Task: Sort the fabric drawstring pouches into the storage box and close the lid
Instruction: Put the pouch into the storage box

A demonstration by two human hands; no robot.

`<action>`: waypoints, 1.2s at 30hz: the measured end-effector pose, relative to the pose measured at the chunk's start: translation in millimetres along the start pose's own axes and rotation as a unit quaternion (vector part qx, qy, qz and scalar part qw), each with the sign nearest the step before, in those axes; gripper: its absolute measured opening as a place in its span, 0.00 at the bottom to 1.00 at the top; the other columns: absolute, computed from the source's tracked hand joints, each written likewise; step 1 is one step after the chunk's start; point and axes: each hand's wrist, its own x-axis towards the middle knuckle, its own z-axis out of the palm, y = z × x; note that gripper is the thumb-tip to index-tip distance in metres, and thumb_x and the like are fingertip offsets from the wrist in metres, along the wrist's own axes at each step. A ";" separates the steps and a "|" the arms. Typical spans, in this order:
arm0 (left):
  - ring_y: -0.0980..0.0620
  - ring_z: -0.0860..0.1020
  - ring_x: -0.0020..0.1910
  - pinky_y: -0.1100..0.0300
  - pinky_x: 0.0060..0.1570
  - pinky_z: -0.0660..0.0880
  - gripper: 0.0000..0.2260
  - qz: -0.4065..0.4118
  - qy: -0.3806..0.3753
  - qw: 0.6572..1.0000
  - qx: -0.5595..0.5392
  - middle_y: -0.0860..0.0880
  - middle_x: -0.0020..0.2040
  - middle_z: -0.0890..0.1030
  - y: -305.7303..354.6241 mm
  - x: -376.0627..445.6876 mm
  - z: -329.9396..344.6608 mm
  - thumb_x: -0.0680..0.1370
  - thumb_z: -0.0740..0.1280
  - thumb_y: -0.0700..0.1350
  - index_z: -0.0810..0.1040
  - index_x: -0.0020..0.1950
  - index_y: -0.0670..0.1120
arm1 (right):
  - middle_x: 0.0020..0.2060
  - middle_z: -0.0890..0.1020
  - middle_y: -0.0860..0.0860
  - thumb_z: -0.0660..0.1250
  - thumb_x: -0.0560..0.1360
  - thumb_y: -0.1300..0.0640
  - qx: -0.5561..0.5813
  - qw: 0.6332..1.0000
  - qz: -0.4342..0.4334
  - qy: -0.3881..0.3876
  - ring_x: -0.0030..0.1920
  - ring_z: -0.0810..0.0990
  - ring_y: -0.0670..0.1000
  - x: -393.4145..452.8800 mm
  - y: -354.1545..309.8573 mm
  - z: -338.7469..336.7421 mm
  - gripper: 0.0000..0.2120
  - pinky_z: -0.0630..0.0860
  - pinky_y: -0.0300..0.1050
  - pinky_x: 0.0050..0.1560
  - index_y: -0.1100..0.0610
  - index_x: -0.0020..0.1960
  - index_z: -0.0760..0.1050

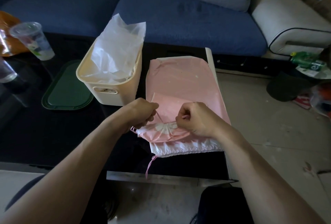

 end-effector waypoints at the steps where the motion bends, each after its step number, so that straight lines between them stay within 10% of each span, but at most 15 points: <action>1: 0.53 0.63 0.21 0.63 0.26 0.60 0.18 0.006 0.011 1.000 0.001 0.49 0.26 0.71 0.8 -2.7 2.6 0.83 0.60 0.50 0.73 0.37 0.41 | 0.37 0.81 0.45 0.70 0.76 0.57 -0.001 1.000 0.005 -0.010 0.38 0.79 0.42 -0.3 -0.3 2.6 0.06 0.72 0.35 0.38 0.53 0.40 0.78; 7: 0.51 0.68 0.22 0.61 0.28 0.63 0.21 0.020 -0.024 0.994 -0.102 0.41 0.35 0.83 0.7 -6.7 15.9 0.84 0.58 0.52 0.78 0.42 0.37 | 0.37 0.82 0.47 0.68 0.78 0.55 -0.010 0.999 0.018 -0.035 0.37 0.79 0.44 0.2 -0.9 8.7 0.06 0.72 0.37 0.37 0.53 0.42 0.79; 17: 0.57 0.66 0.20 0.66 0.22 0.65 0.12 0.067 -0.061 0.990 -0.105 0.52 0.24 0.76 -3.7 -8.9 24.0 0.82 0.64 0.42 0.79 0.43 0.37 | 0.30 0.70 0.52 0.60 0.83 0.47 -0.020 0.995 0.069 -0.065 0.32 0.67 0.50 1.6 -2.5 1.2 0.23 0.63 0.48 0.35 0.57 0.32 0.67; 20: 0.56 0.70 0.21 0.65 0.24 0.67 0.08 0.090 -0.046 0.988 -0.115 0.47 0.36 0.85 -4.4 -9.6 21.8 0.81 0.67 0.42 0.82 0.48 0.37 | 0.29 0.68 0.52 0.60 0.82 0.42 0.017 0.997 0.057 -0.045 0.30 0.66 0.48 0.9 -3.6 -1.5 0.26 0.63 0.47 0.34 0.58 0.32 0.68; 27: 0.55 0.73 0.22 0.66 0.23 0.68 0.08 0.116 -0.043 0.984 -0.130 0.44 0.40 0.86 -2.8 -14.2 25.6 0.79 0.69 0.44 0.84 0.49 0.40 | 0.40 0.85 0.56 0.62 0.79 0.37 0.153 0.987 0.042 -0.013 0.43 0.83 0.58 -1.3 -10.1 -6.0 0.27 0.77 0.53 0.53 0.61 0.43 0.81; 36: 0.51 0.73 0.26 0.62 0.26 0.66 0.09 0.144 -0.166 0.975 -0.023 0.44 0.42 0.84 -3.2 -12.2 24.1 0.82 0.62 0.38 0.82 0.55 0.40 | 0.30 0.79 0.42 0.67 0.80 0.53 0.185 0.982 0.025 -0.031 0.31 0.75 0.37 -0.3 -9.2 -7.4 0.12 0.69 0.31 0.36 0.62 0.47 0.79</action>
